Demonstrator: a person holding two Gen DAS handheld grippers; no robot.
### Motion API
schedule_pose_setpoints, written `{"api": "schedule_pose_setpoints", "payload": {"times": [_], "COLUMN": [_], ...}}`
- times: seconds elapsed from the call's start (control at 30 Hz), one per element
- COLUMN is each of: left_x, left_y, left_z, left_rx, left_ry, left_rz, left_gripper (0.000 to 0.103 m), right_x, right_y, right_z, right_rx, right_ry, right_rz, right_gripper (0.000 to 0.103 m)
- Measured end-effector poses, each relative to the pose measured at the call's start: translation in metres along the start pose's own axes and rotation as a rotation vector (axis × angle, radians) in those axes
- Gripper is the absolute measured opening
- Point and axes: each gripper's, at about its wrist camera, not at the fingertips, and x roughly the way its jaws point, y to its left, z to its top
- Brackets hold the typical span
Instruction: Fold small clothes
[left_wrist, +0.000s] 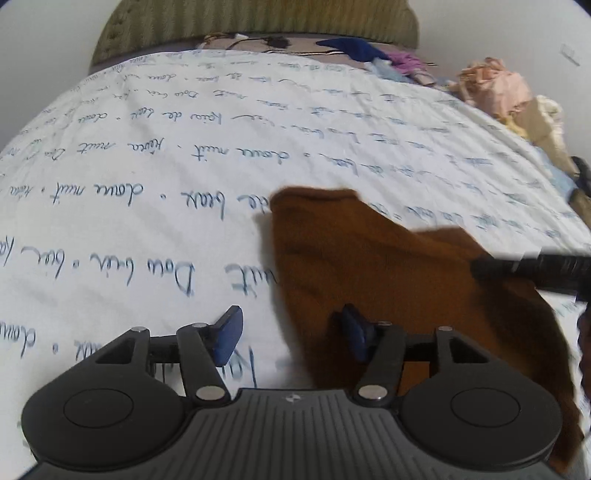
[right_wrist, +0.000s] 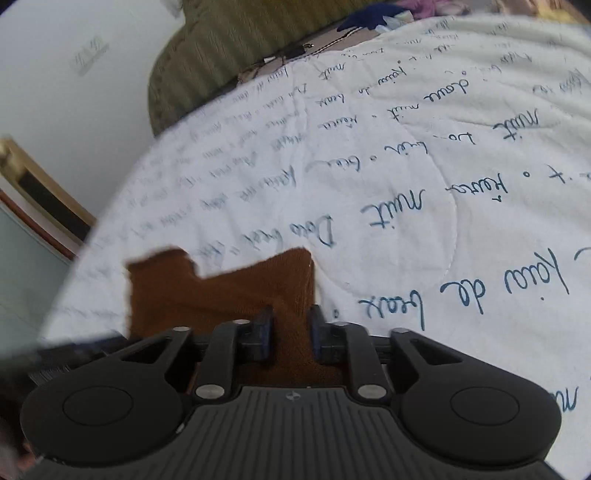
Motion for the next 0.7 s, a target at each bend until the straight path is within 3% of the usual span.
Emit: {"api": "schedule_pose_setpoints", "payload": {"times": [0.07, 0.13, 0.27, 0.37, 0.5, 0.57, 0.7], "left_x": [-0.015, -0.025, -0.038, -0.038, -0.032, -0.032, -0.032], "left_y": [0.001, 0.001, -0.004, -0.011, -0.01, -0.008, -0.007], "left_z": [-0.012, -0.026, -0.05, -0.061, -0.07, -0.072, -0.075], "left_rx": [-0.006, -0.015, -0.013, -0.009, -0.041, -0.065, -0.06], "left_ry": [-0.004, 0.006, 0.017, 0.058, 0.098, 0.122, 0.15], "left_rz": [-0.062, -0.125, -0.192, -0.227, -0.244, -0.272, -0.339], "left_gripper": [0.063, 0.075, 0.075, 0.076, 0.085, 0.086, 0.091], "right_x": [-0.031, -0.064, -0.122, -0.14, -0.132, -0.118, -0.096], "right_y": [-0.001, -0.005, -0.019, -0.026, -0.024, -0.022, -0.031], "right_z": [-0.003, -0.017, -0.061, -0.092, -0.113, -0.116, -0.121], "right_rx": [0.013, 0.034, 0.068, 0.09, 0.084, 0.087, 0.193], "right_ry": [-0.048, -0.069, -0.08, -0.046, 0.007, 0.009, 0.084], "right_rz": [0.021, 0.073, 0.129, 0.107, 0.12, 0.077, 0.221], "right_gripper": [0.044, 0.062, 0.066, 0.067, 0.068, 0.071, 0.073]}}
